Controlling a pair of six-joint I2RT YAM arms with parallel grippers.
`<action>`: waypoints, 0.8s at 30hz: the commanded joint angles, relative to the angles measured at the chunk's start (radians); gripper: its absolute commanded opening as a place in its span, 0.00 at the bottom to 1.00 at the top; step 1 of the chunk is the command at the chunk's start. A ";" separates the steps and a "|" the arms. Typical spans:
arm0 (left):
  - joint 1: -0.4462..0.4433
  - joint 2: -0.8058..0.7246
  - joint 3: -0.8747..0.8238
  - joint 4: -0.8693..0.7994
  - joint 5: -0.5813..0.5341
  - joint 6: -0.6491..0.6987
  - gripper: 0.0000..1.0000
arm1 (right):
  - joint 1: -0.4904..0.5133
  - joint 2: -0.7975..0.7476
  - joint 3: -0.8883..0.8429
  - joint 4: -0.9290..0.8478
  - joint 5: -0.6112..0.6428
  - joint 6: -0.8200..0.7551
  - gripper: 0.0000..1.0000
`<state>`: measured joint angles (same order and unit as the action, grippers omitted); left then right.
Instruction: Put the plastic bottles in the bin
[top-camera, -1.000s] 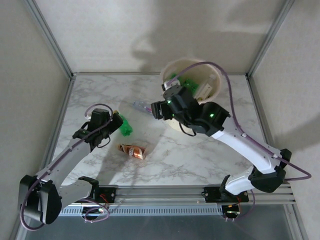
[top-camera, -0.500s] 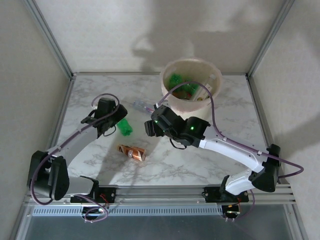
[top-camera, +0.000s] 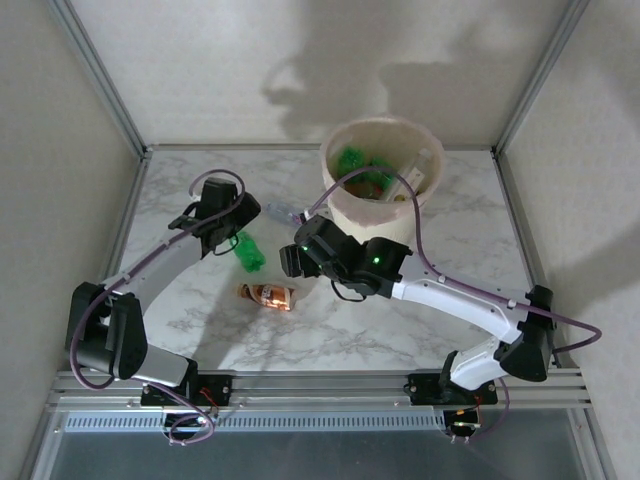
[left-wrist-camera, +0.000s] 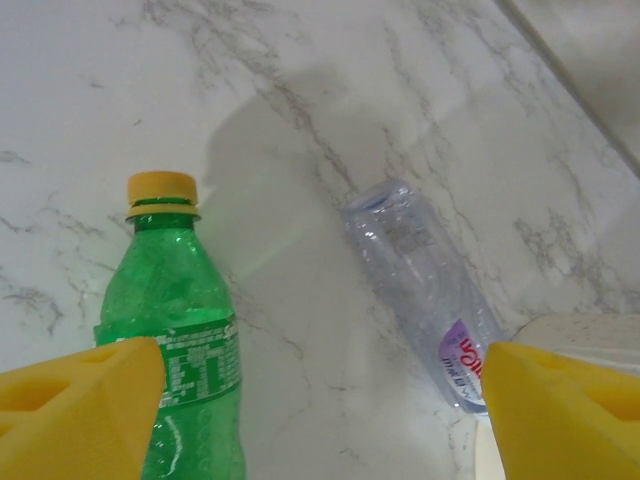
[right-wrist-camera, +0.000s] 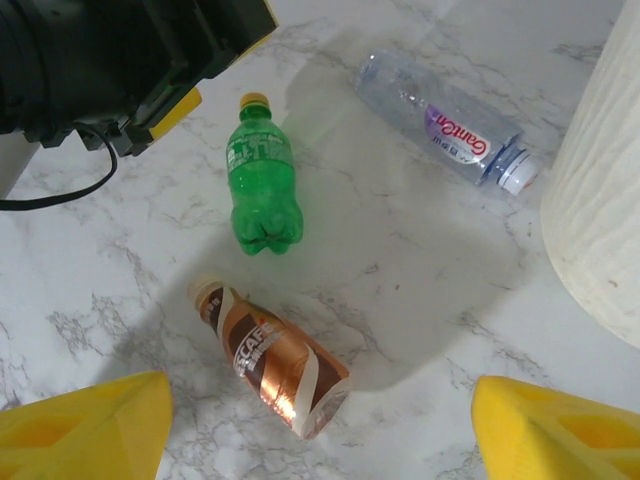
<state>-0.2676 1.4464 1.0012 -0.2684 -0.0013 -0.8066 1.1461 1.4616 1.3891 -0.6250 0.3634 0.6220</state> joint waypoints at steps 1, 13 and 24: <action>-0.007 -0.030 -0.059 -0.037 -0.031 0.027 0.83 | 0.019 0.022 -0.010 0.012 -0.004 0.017 0.80; -0.007 -0.001 -0.171 0.006 -0.041 0.039 0.84 | 0.022 0.037 -0.021 0.019 -0.009 0.023 0.81; -0.017 0.116 -0.134 0.044 -0.054 0.035 0.80 | 0.029 0.043 -0.030 0.024 -0.011 0.031 0.81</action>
<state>-0.2703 1.5333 0.8379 -0.2298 -0.0219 -0.7822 1.1587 1.4914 1.3735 -0.6155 0.3614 0.6384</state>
